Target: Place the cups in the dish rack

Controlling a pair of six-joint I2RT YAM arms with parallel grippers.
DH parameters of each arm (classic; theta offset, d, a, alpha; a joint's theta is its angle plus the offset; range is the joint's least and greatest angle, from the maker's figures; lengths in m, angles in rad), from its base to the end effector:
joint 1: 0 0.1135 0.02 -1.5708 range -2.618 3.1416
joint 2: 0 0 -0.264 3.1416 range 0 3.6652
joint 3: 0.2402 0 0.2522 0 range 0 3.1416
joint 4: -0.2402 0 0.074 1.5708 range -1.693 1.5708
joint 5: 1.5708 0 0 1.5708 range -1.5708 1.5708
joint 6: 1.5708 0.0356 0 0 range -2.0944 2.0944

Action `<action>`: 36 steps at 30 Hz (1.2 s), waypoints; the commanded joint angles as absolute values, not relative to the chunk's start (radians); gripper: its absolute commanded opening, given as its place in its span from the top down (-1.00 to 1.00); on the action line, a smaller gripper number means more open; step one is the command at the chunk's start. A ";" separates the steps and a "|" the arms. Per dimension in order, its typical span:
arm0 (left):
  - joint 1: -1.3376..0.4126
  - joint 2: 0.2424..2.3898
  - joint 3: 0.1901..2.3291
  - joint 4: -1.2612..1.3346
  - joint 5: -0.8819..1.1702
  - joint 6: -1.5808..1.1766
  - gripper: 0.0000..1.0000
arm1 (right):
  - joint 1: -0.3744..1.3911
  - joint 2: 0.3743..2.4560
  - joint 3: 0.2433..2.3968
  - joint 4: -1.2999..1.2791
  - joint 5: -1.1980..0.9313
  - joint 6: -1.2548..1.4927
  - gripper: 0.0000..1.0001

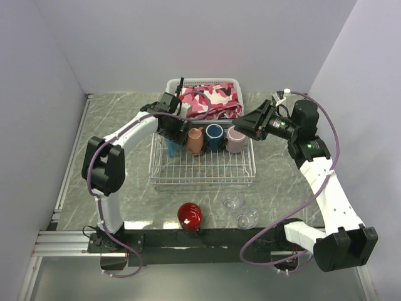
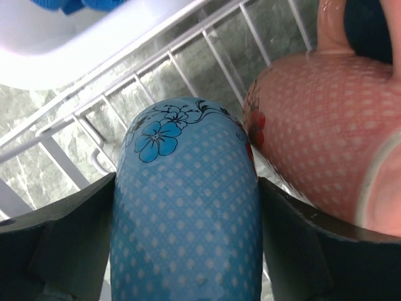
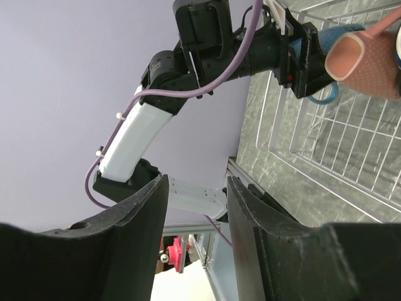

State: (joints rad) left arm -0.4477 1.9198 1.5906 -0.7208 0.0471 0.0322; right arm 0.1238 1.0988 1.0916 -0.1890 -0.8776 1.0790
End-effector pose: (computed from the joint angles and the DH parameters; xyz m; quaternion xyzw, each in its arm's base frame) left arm 0.3743 -0.1816 0.2441 0.2355 0.9369 -0.0754 0.2472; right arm 0.2350 0.0568 0.3880 0.0823 0.7453 0.5957 0.2878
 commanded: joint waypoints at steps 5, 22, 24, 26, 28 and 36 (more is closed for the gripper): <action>-0.439 1.830 1.635 -0.719 0.003 0.009 -0.93 | 0.115 1.081 1.071 -0.166 -0.910 1.075 -0.01; -0.391 1.730 1.957 -0.847 0.170 -0.032 -0.93 | 0.156 1.208 1.233 -0.585 -0.772 0.743 -0.02; -0.357 1.729 1.988 -0.870 0.256 -0.041 -0.93 | 0.287 1.277 1.387 -0.857 -0.659 0.544 -0.01; -0.347 1.697 1.977 -0.879 0.374 -0.011 -0.93 | 0.427 1.392 1.491 -1.086 -0.410 0.410 -0.01; -0.347 1.611 1.863 -0.824 0.403 0.024 -0.93 | 0.605 1.455 1.552 -1.162 -0.218 0.385 -0.01; -0.233 1.540 1.750 -0.739 0.620 0.049 -0.93 | 0.804 1.431 1.470 -1.193 -0.084 0.373 -0.11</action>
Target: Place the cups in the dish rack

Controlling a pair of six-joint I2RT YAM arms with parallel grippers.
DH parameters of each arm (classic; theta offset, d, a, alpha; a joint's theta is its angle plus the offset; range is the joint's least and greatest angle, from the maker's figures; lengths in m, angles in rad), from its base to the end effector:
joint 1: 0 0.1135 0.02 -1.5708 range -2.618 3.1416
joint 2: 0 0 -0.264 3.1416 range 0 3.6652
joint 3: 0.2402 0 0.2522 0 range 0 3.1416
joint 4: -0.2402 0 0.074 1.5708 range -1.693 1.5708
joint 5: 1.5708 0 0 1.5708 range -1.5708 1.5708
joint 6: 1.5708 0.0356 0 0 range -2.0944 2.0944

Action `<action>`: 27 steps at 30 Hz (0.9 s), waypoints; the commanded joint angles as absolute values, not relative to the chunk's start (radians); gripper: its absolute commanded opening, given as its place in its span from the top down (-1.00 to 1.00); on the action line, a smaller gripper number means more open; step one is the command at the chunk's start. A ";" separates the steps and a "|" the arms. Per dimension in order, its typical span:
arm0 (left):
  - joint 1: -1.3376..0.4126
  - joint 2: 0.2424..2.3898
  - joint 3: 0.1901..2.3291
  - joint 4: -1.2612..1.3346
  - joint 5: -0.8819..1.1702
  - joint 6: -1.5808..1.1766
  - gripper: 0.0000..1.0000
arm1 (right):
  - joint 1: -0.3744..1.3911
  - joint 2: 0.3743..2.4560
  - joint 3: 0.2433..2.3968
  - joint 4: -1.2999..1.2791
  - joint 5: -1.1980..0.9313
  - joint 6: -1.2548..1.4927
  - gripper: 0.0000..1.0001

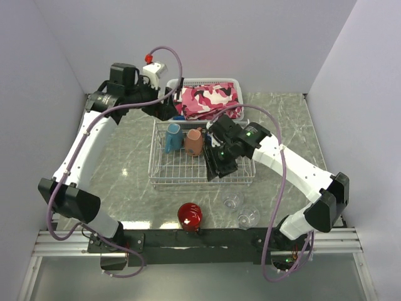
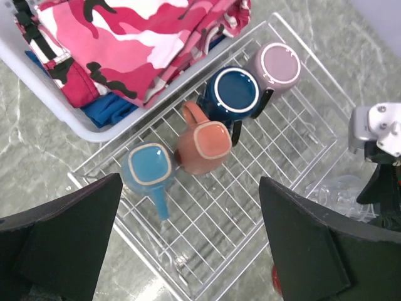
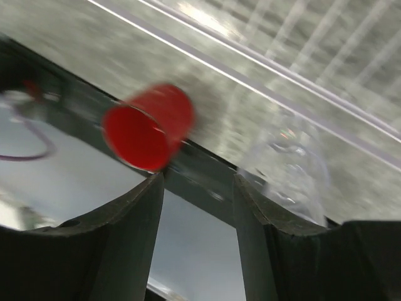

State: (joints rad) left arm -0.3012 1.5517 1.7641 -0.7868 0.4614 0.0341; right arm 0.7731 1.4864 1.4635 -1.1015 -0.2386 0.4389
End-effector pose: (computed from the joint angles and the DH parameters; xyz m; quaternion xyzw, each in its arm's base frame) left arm 0.3111 -0.1132 0.4302 0.2504 0.8249 -0.2610 0.4343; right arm 0.2023 0.2092 0.3330 -0.1870 0.9504 0.2206 0.1145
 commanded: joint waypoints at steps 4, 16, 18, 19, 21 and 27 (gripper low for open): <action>-0.209 1.487 1.689 -0.683 0.620 0.029 -0.93 | 0.833 1.462 1.512 -1.215 -0.095 0.331 -0.02; -0.209 1.338 1.641 -0.801 0.532 0.147 -0.93 | 0.942 1.344 1.359 -1.144 -0.037 0.397 0.08; -0.207 1.319 1.646 -0.850 0.514 0.156 -0.93 | 0.954 1.310 1.313 -1.124 -0.046 0.411 0.08; -0.209 1.306 1.647 -0.868 0.514 0.167 -0.93 | 0.972 1.301 1.301 -1.117 -0.052 0.416 0.08; -0.207 1.284 1.635 -0.897 0.494 0.161 -0.93 | 1.006 1.272 1.272 -1.068 -0.071 0.439 0.07; -0.207 1.161 1.520 -0.933 0.436 0.155 -0.93 | 1.123 1.347 1.255 -0.957 -0.068 0.495 -0.01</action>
